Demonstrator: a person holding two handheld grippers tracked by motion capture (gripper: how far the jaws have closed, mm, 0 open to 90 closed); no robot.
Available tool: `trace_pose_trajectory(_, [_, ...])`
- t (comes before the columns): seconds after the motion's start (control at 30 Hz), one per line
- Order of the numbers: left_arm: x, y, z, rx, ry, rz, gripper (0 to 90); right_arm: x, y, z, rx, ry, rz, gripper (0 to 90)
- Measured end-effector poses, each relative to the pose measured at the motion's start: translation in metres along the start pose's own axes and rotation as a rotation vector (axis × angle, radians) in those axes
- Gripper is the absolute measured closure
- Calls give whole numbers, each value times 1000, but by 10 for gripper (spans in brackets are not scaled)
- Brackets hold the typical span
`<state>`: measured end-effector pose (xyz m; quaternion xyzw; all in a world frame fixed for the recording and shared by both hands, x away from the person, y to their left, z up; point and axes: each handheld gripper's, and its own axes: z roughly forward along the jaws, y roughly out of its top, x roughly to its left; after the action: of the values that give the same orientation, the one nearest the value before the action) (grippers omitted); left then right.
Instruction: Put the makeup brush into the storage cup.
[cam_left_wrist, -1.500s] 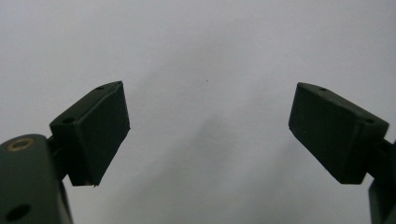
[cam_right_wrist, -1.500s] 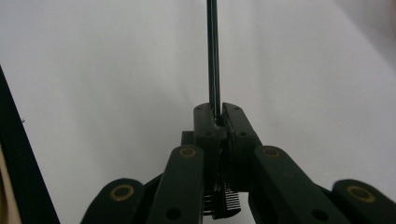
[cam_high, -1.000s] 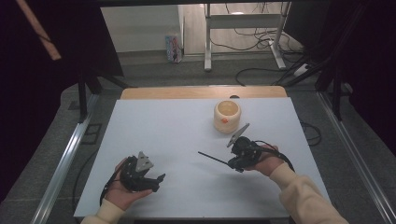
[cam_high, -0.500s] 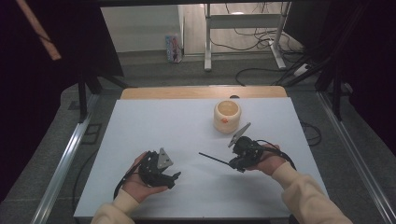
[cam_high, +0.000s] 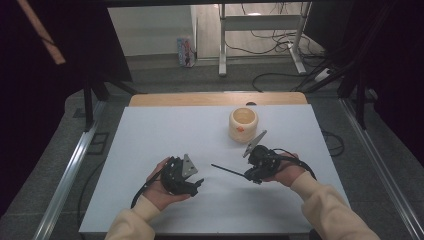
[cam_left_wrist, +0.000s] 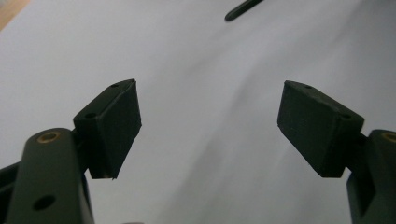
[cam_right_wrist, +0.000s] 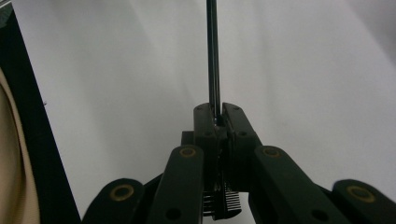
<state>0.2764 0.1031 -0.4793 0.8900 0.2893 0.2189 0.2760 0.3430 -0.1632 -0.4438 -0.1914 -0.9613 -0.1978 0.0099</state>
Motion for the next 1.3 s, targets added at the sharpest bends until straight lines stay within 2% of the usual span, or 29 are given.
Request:
trace_pose_trajectory(0.13, [-1, 14, 4, -20, -11, 20, 277, 1, 2, 0, 9, 4, -6, 858])
trace_pose_trajectory(0.3, [-8, 29, 12, -18, -40, 88, 307, 1, 4, 0, 20, 7, -13, 858])
trace_pose_trajectory(0.53, [-11, 39, 22, -26, -65, 120, 317, 2, 5, 1, 23, 11, -21, 858])
trace_pose_trajectory(0.77, [-16, 47, 30, -30, -73, 175, 319, 1, 7, -2, 26, 13, -11, 858])
trace_pose_trajectory(0.87, [-20, 51, 35, -21, -66, 222, 345, 1, 9, -4, 24, 21, -11, 858])
trace_pose_trajectory(0.9, [-23, 52, 37, -33, -66, 211, 358, 0, 10, -5, 21, 27, -11, 858])
trace_pose_trajectory(0.97, [-25, 55, 39, -16, -51, 249, 383, 1, 11, -6, 20, 29, -8, 858])
trace_pose_trajectory(1.03, [-29, 56, 40, -37, -54, 246, 444, 0, 12, -6, 26, 30, -11, 858])
trace_pose_trajectory(1.07, [-30, 56, 40, -39, -57, 258, 470, 0, 12, -6, 27, 31, -9, 858])
trace_pose_trajectory(1.13, [-33, 57, 40, -32, -52, 281, 505, -1, 12, -5, 28, 32, -8, 858])
trace_pose_trajectory(1.3, [-36, 57, 43, -26, -60, 296, 575, -1, 13, -5, 30, 36, -10, 858])
